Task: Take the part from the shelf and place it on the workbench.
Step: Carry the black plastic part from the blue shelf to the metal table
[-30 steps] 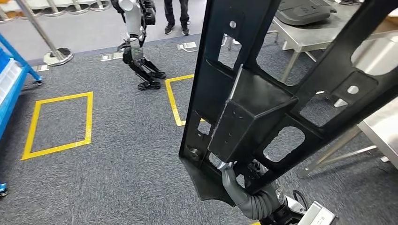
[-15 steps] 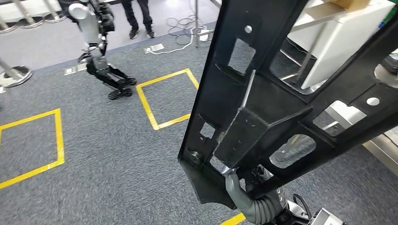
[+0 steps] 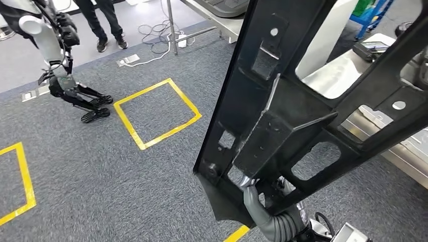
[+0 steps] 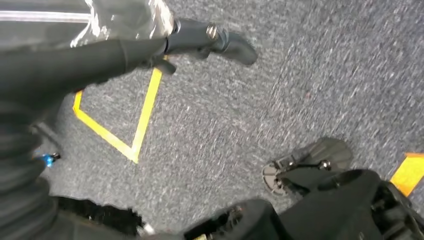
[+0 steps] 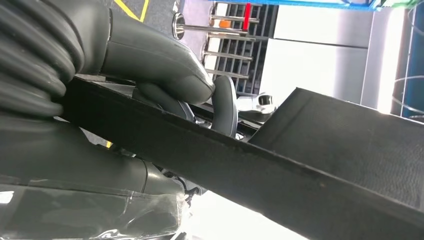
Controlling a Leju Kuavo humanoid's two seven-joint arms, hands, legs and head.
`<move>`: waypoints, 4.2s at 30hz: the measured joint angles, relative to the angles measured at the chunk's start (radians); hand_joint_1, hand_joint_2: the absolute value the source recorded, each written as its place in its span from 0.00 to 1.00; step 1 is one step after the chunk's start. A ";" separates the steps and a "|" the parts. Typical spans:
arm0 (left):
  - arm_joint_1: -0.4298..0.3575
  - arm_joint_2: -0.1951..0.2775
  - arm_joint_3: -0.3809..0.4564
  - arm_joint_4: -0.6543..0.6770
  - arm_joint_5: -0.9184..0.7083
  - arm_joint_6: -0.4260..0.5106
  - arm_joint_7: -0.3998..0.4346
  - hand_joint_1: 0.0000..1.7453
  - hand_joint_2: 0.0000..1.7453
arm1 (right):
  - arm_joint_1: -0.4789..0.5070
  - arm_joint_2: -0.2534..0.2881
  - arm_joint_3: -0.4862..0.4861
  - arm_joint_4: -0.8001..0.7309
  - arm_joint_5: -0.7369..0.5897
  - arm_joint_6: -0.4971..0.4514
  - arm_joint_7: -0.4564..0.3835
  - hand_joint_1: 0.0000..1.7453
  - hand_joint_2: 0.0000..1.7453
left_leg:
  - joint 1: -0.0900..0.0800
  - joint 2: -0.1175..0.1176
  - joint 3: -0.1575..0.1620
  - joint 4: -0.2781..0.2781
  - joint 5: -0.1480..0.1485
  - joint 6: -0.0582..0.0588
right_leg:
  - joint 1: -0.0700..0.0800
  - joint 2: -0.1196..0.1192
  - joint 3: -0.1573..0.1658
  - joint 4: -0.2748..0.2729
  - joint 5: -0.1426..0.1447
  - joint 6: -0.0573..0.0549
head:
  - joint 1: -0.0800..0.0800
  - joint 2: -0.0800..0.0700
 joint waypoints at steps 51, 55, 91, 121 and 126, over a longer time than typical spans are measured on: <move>0.007 -0.016 0.000 0.014 0.039 -0.006 0.053 0.00 1.00 | -0.040 -0.018 -0.002 -0.019 0.002 0.017 0.048 1.00 1.00 | -0.007 0.056 -0.117 0.289 -0.152 -0.037 | 0.001 -0.096 0.018 -0.014 0.001 -0.039 | -0.003 0.000; 0.006 -0.016 0.000 0.014 0.041 -0.007 0.053 0.00 1.00 | -0.037 -0.018 -0.002 -0.019 0.002 0.015 0.050 1.00 1.00 | -0.003 0.009 -0.055 0.130 -0.044 -0.028 | 0.002 -0.033 0.021 -0.013 0.004 -0.035 | -0.004 0.000; 0.000 -0.015 0.000 0.016 0.049 0.011 0.034 0.00 1.00 | -0.025 -0.025 -0.012 -0.021 0.022 0.002 0.012 1.00 1.00 | -0.008 0.028 -0.007 -0.003 0.006 0.005 | 0.000 -0.051 0.020 -0.010 -0.004 -0.006 | -0.002 0.000; 0.002 -0.014 0.000 0.016 0.067 0.028 0.016 0.00 1.00 | -0.023 -0.023 -0.020 -0.021 0.027 0.003 0.010 1.00 1.00 | -0.015 0.044 -0.040 -0.001 0.032 0.007 | 0.008 -0.099 0.058 -0.016 -0.042 -0.017 | -0.003 0.000; 0.002 -0.017 0.000 0.016 0.069 0.028 0.014 0.00 1.00 | -0.023 -0.022 -0.022 -0.021 0.029 0.008 0.007 1.00 1.00 | -0.006 0.048 -0.020 -0.012 0.029 0.024 | 0.002 -0.110 -0.048 0.206 -0.147 0.005 | 0.001 0.000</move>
